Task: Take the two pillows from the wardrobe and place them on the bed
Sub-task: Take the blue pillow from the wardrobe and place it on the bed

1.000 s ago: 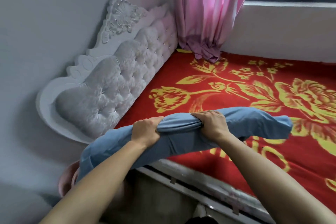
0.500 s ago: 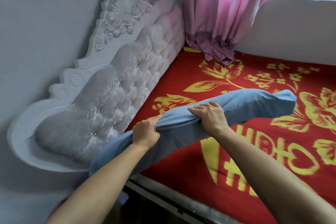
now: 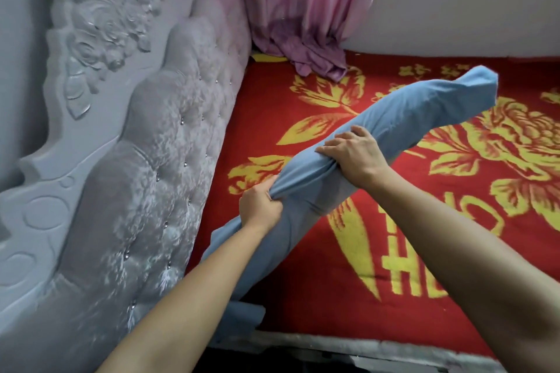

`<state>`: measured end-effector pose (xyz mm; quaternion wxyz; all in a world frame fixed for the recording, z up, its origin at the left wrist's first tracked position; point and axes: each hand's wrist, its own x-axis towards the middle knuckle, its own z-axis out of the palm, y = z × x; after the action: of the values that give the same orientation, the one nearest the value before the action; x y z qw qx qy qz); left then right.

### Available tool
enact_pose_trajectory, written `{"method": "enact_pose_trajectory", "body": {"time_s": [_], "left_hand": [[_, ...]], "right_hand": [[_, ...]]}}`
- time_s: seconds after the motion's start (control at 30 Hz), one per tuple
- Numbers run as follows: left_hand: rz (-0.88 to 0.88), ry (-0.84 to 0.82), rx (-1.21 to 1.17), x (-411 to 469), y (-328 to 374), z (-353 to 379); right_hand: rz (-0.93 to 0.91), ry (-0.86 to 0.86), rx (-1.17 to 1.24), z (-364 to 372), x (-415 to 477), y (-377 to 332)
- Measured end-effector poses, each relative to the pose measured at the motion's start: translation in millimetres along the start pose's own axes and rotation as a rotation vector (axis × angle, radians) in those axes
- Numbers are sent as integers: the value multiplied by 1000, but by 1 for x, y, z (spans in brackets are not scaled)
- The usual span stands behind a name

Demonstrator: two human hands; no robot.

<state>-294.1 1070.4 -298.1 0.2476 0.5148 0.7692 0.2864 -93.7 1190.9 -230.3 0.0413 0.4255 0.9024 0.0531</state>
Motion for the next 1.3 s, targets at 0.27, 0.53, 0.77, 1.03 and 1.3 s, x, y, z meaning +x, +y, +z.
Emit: {"method": "enact_pose_trajectory", "body": {"time_s": [0.27,0.53,0.77,1.03,1.3], "left_hand": [[-208,-9,-369,48,-34,38],[-56,63,275,125,-47,93],[-217,63,456,186,-136,63],[-140,168,411,204,-160,60],[-97,293,-10,232,-165,7]], "right_hand": [[-48,285,32,69,50,7],[506,105,848,249,77,-53],[1095,-38,1133,323,80,-97],[1289,-14,1193,338,93,-112],[1205,425,1005,244,129,-81]]}}
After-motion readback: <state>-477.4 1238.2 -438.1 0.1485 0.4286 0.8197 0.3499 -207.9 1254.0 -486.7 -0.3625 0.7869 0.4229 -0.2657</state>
